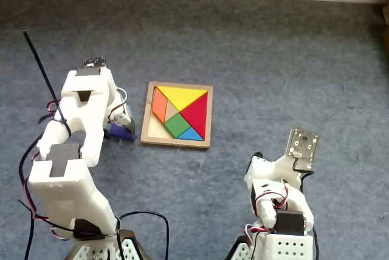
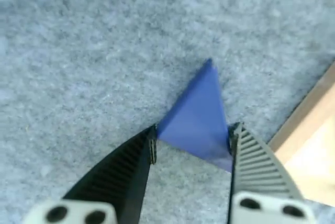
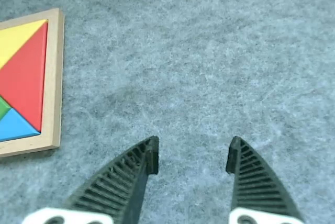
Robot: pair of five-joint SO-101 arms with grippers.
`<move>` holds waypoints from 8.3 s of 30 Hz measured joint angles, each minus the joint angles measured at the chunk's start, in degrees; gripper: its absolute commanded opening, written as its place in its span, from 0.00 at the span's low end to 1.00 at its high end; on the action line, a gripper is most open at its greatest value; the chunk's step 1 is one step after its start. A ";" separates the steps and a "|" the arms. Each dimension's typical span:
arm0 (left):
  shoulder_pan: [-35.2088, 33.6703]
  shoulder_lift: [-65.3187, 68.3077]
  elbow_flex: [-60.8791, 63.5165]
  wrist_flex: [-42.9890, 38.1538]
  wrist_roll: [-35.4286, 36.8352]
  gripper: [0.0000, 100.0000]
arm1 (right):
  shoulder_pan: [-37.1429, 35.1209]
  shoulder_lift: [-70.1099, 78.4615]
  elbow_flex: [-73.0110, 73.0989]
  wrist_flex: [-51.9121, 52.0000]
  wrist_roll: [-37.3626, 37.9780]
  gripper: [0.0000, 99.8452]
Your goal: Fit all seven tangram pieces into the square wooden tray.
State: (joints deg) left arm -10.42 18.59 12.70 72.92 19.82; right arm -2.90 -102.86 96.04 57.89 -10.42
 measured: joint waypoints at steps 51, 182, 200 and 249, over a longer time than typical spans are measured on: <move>17.93 -9.41 4.22 -2.73 10.73 0.21 | 0.00 0.00 0.00 0.00 0.00 0.22; 17.93 -55.21 42.11 -23.38 -5.19 0.01 | 1.32 0.00 0.00 0.00 0.00 0.21; 13.10 -100.40 64.62 -25.93 -10.11 0.01 | 1.32 0.00 0.00 0.00 0.00 0.01; 10.99 -120.88 83.34 2.46 -10.20 0.01 | -9.85 0.00 0.00 9.32 -0.18 0.01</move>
State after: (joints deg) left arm 0.57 -102.29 96.04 75.38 9.63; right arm -12.75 -102.86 96.04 67.21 -10.59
